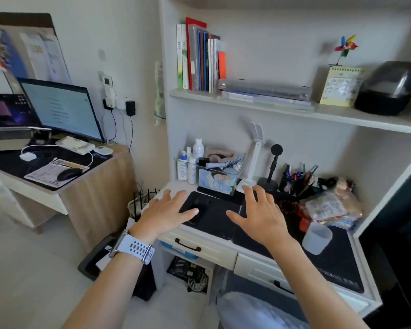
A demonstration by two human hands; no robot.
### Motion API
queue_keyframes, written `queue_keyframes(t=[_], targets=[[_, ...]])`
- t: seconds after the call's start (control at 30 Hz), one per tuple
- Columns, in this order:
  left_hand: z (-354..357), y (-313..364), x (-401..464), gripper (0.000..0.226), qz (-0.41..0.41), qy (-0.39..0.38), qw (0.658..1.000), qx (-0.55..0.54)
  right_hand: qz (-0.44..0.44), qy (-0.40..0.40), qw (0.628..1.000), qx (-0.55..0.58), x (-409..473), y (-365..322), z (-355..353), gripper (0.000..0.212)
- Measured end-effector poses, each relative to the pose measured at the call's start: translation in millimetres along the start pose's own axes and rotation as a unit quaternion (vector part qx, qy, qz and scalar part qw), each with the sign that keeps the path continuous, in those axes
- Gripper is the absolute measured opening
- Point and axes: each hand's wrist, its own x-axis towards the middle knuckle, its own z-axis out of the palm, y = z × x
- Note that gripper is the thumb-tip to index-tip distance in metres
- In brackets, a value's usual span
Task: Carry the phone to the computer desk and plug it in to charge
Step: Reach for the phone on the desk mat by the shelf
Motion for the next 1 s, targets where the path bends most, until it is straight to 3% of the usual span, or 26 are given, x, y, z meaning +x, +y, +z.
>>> queue_keyframes(t=[0.3, 0.6, 0.73, 1.0], targets=[[-8, -49, 95, 0.080, 0.026, -0.041, 0.999, -0.018, 0.035, -0.019, 0.999, 0.002, 84, -38, 55, 0.084], [3, -60, 176, 0.063, 0.044, -0.004, 0.995, -0.087, 0.070, -0.054, 0.996, 0.013, 151, -23, 106, 0.083], [2, -63, 222, 0.070, 0.035, -0.031, 0.997, -0.061, 0.071, -0.051, 0.996, 0.015, 187, -15, 128, 0.086], [29, -61, 285, 0.086, 0.004, -0.121, 0.992, -0.040, 0.087, -0.143, 0.986, 0.008, 221, -6, 179, 0.097]])
